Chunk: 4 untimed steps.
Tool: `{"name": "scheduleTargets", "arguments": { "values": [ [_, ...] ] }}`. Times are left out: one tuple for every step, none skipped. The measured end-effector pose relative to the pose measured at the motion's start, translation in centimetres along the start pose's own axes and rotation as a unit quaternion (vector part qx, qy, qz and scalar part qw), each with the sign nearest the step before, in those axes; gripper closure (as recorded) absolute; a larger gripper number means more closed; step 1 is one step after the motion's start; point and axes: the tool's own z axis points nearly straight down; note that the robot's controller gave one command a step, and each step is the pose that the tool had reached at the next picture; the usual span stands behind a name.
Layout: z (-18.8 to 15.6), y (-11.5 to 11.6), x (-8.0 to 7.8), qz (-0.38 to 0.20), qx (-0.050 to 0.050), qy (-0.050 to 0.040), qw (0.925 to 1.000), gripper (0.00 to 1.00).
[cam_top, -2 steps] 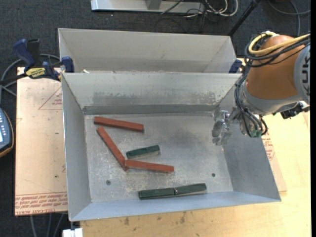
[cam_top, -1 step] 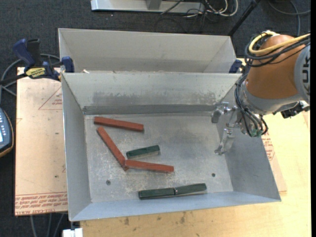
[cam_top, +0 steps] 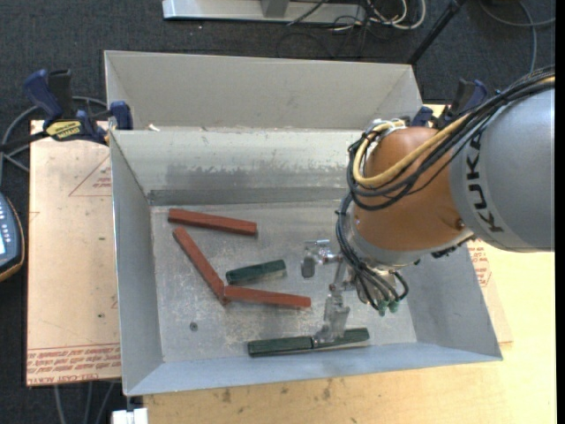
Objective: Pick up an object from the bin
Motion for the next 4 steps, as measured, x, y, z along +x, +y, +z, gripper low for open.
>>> {"name": "scheduleTargets", "arguments": {
  "values": [
    [11.5,2.1,-4.8,-0.078,0.001,-0.0048,0.9970,0.00],
    [11.4,2.1,-4.6,-0.078,0.001,-0.0034,0.9969,1.00],
    [11.3,0.4,-2.3,-0.249,0.002,-0.0074,0.9685,1.00],
    [-1.7,-0.9,-0.7,-0.259,0.003,-0.0057,0.9658,1.00]
  ]
}}
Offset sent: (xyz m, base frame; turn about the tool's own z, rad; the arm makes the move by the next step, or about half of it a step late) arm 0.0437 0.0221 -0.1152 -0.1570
